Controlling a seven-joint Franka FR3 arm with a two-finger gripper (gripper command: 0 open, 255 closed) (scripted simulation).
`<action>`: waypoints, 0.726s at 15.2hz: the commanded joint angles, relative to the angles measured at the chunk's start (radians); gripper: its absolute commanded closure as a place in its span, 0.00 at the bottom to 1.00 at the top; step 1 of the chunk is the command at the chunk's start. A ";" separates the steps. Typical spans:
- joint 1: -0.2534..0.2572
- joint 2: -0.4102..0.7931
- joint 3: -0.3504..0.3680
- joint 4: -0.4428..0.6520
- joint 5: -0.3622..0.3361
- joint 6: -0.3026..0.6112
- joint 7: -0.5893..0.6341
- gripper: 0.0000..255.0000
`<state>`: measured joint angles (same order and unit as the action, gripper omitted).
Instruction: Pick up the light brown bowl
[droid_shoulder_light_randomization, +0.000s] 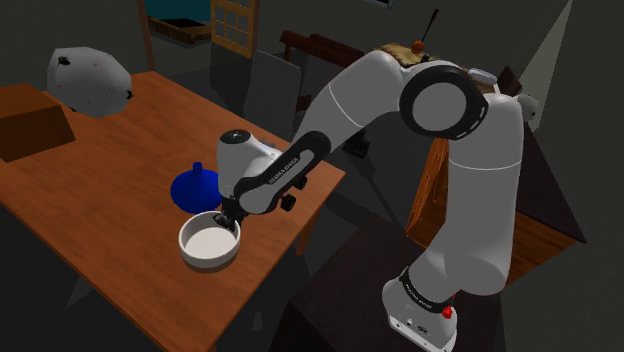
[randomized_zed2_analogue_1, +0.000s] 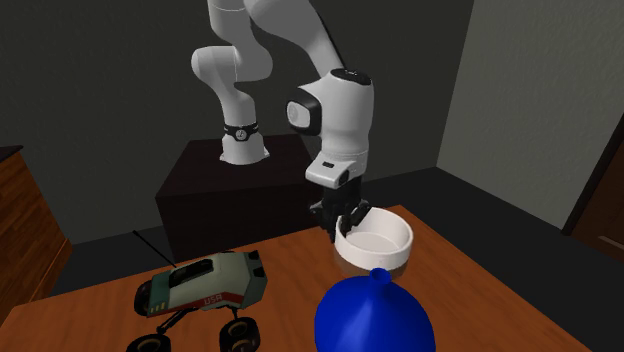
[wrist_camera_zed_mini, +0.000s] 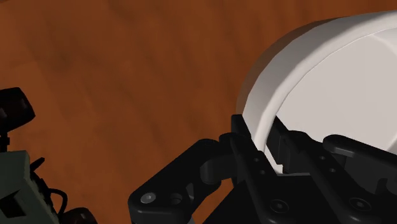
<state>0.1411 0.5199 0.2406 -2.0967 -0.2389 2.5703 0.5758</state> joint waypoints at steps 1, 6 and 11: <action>-0.006 -0.024 0.008 -0.004 0.010 -0.019 -0.007 1.00; -0.020 -0.081 0.026 -0.010 0.034 -0.068 -0.024 1.00; -0.027 -0.116 0.037 -0.012 0.050 -0.101 -0.035 1.00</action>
